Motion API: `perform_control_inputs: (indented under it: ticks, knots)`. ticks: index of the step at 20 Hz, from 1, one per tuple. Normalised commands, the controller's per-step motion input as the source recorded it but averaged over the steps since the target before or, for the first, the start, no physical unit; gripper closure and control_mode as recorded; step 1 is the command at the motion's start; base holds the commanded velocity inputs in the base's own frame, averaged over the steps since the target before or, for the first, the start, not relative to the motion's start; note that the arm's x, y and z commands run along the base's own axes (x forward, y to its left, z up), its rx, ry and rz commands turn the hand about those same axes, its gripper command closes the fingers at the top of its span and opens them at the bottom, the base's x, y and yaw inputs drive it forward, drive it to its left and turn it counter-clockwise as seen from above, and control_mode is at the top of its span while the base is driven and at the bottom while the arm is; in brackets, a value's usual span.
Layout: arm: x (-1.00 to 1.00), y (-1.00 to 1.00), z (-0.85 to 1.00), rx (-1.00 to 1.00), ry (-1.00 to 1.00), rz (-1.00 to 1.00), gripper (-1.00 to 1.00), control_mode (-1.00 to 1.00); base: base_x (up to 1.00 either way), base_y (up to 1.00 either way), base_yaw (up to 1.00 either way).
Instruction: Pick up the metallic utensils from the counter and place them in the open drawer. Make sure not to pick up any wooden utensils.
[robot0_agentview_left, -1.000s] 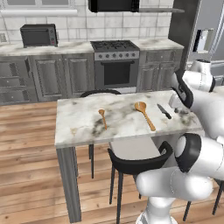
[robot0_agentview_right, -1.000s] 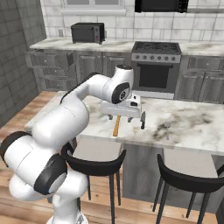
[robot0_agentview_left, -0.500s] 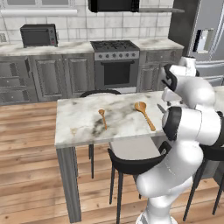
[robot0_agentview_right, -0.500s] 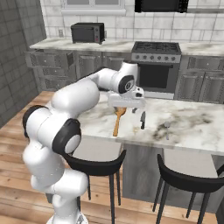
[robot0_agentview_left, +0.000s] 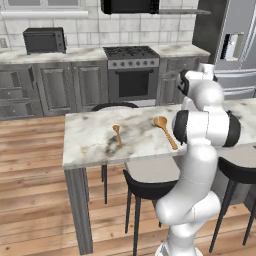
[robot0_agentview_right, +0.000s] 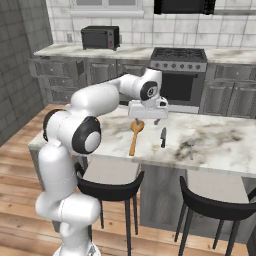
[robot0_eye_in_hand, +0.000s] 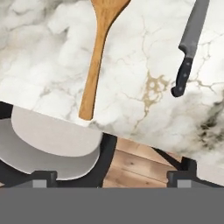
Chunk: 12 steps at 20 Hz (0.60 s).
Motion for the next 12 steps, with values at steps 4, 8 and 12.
perform_control_inputs:
  ticks: [4,8,12]
  knots:
    - [0.14,-0.01,-0.58,0.00,0.00,0.08,-1.00,-1.00,0.00,0.00,0.00]
    - [0.49,0.03,-0.56,0.00,0.00,0.04,-1.00,-1.00,0.00,0.00,0.00]
    - [0.53,0.00,-0.34,0.00,0.00,0.04,-1.00,-1.00,0.00,0.00,0.00]
